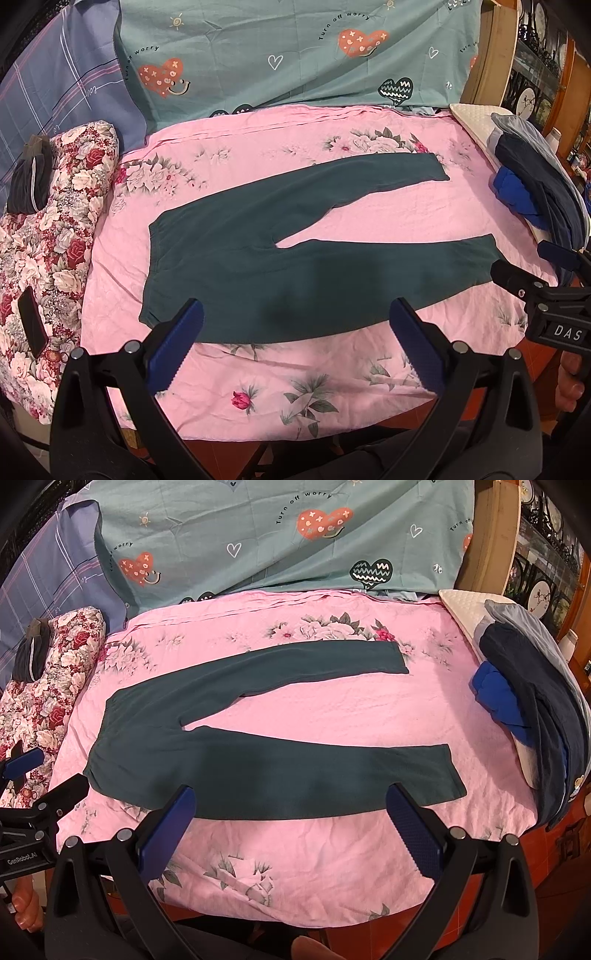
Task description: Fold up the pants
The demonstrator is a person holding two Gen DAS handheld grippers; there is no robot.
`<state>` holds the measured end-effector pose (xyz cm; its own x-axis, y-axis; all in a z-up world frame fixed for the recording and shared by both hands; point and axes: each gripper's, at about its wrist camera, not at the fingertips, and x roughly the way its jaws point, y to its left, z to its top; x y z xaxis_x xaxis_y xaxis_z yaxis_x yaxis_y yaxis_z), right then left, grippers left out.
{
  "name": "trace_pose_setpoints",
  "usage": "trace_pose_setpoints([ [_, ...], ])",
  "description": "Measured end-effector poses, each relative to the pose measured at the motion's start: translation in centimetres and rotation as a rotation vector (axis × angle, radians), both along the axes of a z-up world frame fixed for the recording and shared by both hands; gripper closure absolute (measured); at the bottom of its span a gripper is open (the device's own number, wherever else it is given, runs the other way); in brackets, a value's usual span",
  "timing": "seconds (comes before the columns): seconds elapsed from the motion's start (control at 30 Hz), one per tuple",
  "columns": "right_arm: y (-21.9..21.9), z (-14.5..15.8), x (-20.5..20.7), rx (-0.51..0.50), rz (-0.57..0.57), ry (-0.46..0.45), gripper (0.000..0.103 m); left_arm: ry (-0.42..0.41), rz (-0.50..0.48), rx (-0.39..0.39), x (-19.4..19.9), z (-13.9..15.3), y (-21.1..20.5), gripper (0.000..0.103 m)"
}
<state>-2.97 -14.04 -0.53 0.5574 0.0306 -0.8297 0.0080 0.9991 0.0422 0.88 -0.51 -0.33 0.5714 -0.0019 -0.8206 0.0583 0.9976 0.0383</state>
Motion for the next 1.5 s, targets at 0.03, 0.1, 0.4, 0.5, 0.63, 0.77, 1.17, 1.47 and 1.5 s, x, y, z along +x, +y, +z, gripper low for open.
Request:
trace_pose_setpoints([
  [0.03,0.0,0.0,0.1,0.000,0.000,0.001,0.001,0.000,0.000,0.001,-0.1,0.0,0.0,0.002],
  [0.1,0.0,0.0,0.2,-0.001,0.000,0.004,0.001,0.001,0.000,0.000,-0.1,0.0,0.0,0.002],
  [0.4,0.0,-0.2,0.7,-0.003,0.003,0.008,0.001,0.000,-0.001,0.000,-0.1,0.0,0.1,0.002],
  [0.5,0.0,-0.2,0.6,-0.002,0.003,0.007,0.001,-0.002,-0.001,0.001,0.0,0.0,0.1,0.002],
  [0.63,0.1,-0.3,0.7,-0.002,0.006,0.008,0.001,0.000,0.000,0.001,-0.1,0.0,0.1,0.002],
  [0.77,0.1,-0.3,0.7,-0.002,0.005,0.008,0.001,0.000,-0.001,0.001,-0.1,0.0,0.1,0.002],
  [1.17,0.0,-0.5,1.0,-0.009,0.017,0.016,0.001,0.004,0.002,-0.004,0.5,-0.2,0.5,0.002],
  [1.47,-0.7,-0.7,1.6,-0.009,0.026,0.025,0.001,0.014,0.009,-0.003,1.0,-0.4,-0.3,0.002],
  [1.5,-0.8,-0.7,1.7,-0.011,0.031,0.028,0.001,0.016,0.012,-0.004,1.1,-0.5,-0.4,0.002],
])
